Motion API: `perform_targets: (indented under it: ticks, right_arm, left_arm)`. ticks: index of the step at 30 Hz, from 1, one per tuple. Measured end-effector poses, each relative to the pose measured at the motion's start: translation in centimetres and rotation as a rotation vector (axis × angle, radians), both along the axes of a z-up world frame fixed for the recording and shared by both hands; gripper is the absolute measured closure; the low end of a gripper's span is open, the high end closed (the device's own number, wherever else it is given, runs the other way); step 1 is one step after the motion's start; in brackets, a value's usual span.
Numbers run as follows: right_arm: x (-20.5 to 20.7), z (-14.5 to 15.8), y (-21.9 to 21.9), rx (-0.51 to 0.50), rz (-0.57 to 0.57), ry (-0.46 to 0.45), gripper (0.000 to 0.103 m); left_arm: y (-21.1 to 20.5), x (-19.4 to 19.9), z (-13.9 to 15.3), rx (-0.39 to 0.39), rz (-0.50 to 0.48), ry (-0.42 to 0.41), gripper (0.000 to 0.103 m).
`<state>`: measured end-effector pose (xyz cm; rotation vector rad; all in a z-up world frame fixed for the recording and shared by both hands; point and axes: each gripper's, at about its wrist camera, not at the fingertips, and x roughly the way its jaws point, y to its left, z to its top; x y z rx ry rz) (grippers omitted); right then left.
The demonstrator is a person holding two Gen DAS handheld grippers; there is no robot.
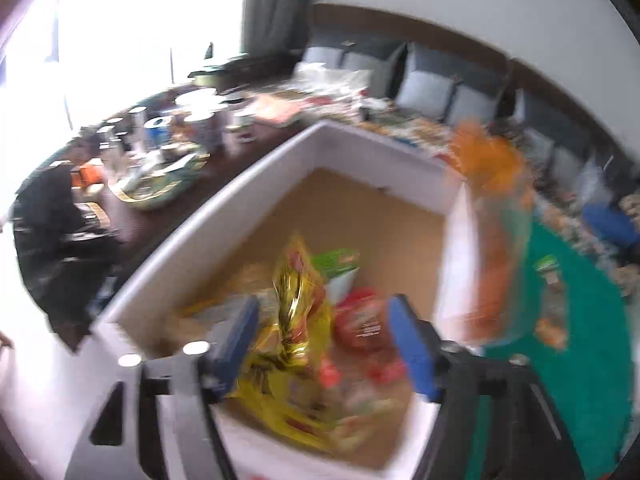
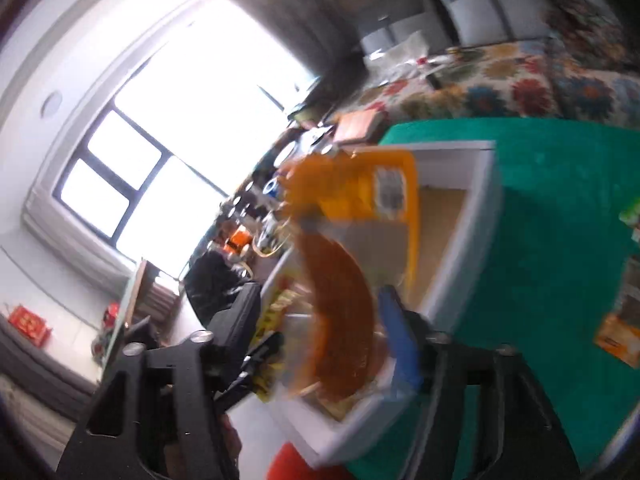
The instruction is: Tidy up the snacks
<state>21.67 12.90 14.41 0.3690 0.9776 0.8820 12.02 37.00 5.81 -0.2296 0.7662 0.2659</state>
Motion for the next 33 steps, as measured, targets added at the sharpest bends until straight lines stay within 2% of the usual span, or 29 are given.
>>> perform_targets:
  ticks: [2,4,6,8,9,12,13,16,18,21,24,26,28,31,33]
  right_arm:
    - [-0.7,0.4,1.0,0.007,0.014,-0.014,0.035]
    - [-1.1,1.0,0.9,0.011,0.023,-0.050,0.035]
    - [-1.4,1.0,-0.6,-0.039,0.009,-0.126,0.035]
    - [-1.7,0.1,-2.6,-0.146,-0.027,-0.217,0.035]
    - [-2.1,-1.1,-4.2,-0.233,-0.053,-0.262,0.035]
    - [-2.1,-5.5,-8.6,-0.442,-0.113,-0.310,0.035]
    - [-2.3,-7.4,-10.9,-0.515,-0.139,-0.313,0.035]
    - [-3.5,-13.1,-19.3,-0.701,-0.252,-0.274,0.035]
    - [-4.9,-15.6,-24.0,-0.772,-0.337,-0.241,0.035]
    - [-7.4,-17.7,-30.9,-0.805,-0.449,-0.167,0.035]
    - [-9.0,-19.4,-37.2,-0.810,-0.553,-0.107,0.035]
    - [-9.7,-19.8,-39.6,-0.804,-0.605,-0.084,0.035]
    - [-10.5,-20.2,-41.7,-0.738,-0.647,-0.077,0.034]
    - [-10.7,-20.2,-42.2,-0.719,-0.682,-0.092,0.032]
    - [-10.9,-20.5,-42.4,-0.719,-0.688,-0.090,0.030]
  left_arm:
    - [0.9,-1.2,-0.5,0.023,0.035,-0.007,0.020]
    - [0.8,-2.5,-1.1,-0.001,0.043,-0.021,0.019]
    - [-0.2,-2.8,-1.3,-0.034,0.025,-0.031,0.019]
    - [-2.3,-3.1,-1.3,-0.058,-0.019,-0.040,0.019]
    - [-3.9,-2.8,-1.1,-0.074,-0.056,-0.047,0.019]
    - [-9.7,-2.7,-0.3,-0.113,-0.198,-0.070,0.017]
    - [-12.3,-2.6,-0.1,-0.119,-0.259,-0.072,0.013]
    - [-18.6,-2.3,0.0,-0.134,-0.401,-0.074,0.000]
    - [-23.2,-1.8,-1.5,-0.130,-0.486,-0.048,0.000]
    - [-29.4,0.5,-5.9,-0.084,-0.551,0.063,0.000]
    - [-33.1,2.7,-10.0,-0.033,-0.556,0.147,0.001]
    - [-35.3,4.1,-12.0,0.007,-0.566,0.160,0.001]
    - [-37.0,4.9,-13.2,0.048,-0.573,0.162,0.001]
    - [-38.4,6.9,-15.0,0.127,-0.573,0.181,0.001]
    - [-38.2,7.1,-15.5,0.115,-0.571,0.155,0.000]
